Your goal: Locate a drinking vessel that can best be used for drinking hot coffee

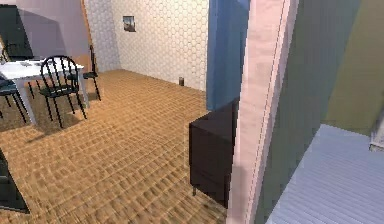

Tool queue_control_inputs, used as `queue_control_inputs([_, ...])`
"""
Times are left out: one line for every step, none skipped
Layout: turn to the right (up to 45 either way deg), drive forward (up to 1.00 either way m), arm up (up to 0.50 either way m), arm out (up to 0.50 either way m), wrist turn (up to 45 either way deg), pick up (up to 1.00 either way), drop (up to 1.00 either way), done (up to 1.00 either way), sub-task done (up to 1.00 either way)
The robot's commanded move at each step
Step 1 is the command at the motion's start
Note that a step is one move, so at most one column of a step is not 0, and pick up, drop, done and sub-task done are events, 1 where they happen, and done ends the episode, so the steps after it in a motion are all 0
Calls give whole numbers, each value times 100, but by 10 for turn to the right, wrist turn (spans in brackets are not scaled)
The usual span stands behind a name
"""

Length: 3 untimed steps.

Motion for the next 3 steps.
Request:
queue_control_inputs([0,55,0,0,0,0,0,0,0])
queue_control_inputs([-210,0,0,0,0,0,0,0,0])
queue_control_inputs([0,100,0,0,0,0,0,0,0])
